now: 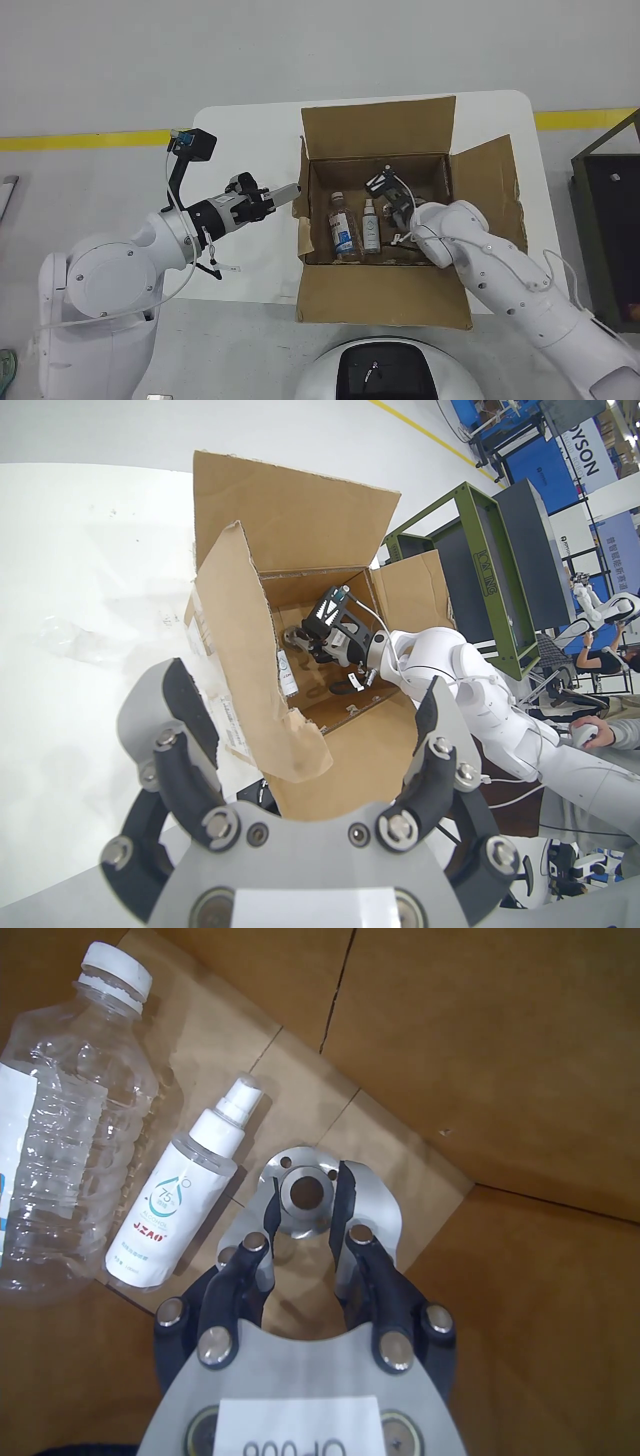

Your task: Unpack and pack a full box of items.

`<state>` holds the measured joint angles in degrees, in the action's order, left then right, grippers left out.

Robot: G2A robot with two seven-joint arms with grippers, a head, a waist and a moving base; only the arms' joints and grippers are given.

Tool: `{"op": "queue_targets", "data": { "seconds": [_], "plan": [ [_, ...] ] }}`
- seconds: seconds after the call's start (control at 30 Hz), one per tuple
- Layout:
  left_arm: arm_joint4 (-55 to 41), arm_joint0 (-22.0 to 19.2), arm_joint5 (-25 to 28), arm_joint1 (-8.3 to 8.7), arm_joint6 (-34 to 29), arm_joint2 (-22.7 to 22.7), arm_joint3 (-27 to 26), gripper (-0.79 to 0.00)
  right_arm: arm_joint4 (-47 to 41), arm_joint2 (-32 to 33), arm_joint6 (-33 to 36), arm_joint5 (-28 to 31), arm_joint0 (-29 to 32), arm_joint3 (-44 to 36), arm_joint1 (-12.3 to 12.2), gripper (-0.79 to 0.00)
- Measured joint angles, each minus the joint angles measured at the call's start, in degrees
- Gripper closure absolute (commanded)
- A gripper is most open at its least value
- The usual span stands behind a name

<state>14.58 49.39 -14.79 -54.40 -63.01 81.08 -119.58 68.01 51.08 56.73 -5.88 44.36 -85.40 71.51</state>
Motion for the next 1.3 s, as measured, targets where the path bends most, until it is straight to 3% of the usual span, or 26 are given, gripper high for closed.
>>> {"op": "queue_targets", "data": {
  "seconds": [0.07,0.27,0.3,0.33,0.53,0.77,0.93,1.07,1.17,1.3],
  "plan": [
    [0.0,0.0,0.0,0.00,0.0,0.0,0.0,-0.785,-0.6,0.9,0.1,0.0,0.7,-1.0,-0.1,-0.339],
    [0.0,0.0,0.0,0.00,0.0,0.0,0.0,-0.785,-1.0,5.8,-1.1,-0.5,3.5,-8.1,-0.8,-0.299],
    [0.0,0.0,0.0,0.00,0.0,0.0,0.0,-0.785,-1.3,7.1,-1.8,-0.2,4.2,-10.3,-1.0,-0.237],
    [0.0,0.0,0.0,0.00,0.0,0.0,0.0,-0.785,-1.7,8.5,-2.7,0.3,5.2,-12.9,-1.3,0.000],
    [0.0,0.0,0.0,0.00,0.0,0.0,0.0,-0.785,-11.2,24.9,-14.7,7.6,15.1,-30.8,-3.3,0.000],
    [0.0,0.0,0.0,0.00,0.0,0.0,0.0,-0.785,-24.7,48.9,-26.7,4.9,27.7,-42.1,-4.0,0.000],
    [0.0,0.0,0.0,0.00,0.0,0.0,0.0,-0.785,-36.0,62.2,-32.8,2.7,35.9,-40.4,-3.4,0.000],
    [0.0,0.0,0.0,0.00,0.0,0.0,0.0,-0.785,-51.9,69.2,-34.5,5.2,40.7,-33.2,-2.7,0.000],
    [0.0,0.0,0.0,0.00,0.0,0.0,0.0,-0.785,-63.2,69.6,-34.2,7.4,42.8,-27.9,-2.1,0.000],
    [0.0,0.0,0.0,0.00,0.0,0.0,0.0,-0.785,-72.4,65.1,-30.6,10.7,42.1,-21.4,-1.8,0.000]
  ]
}}
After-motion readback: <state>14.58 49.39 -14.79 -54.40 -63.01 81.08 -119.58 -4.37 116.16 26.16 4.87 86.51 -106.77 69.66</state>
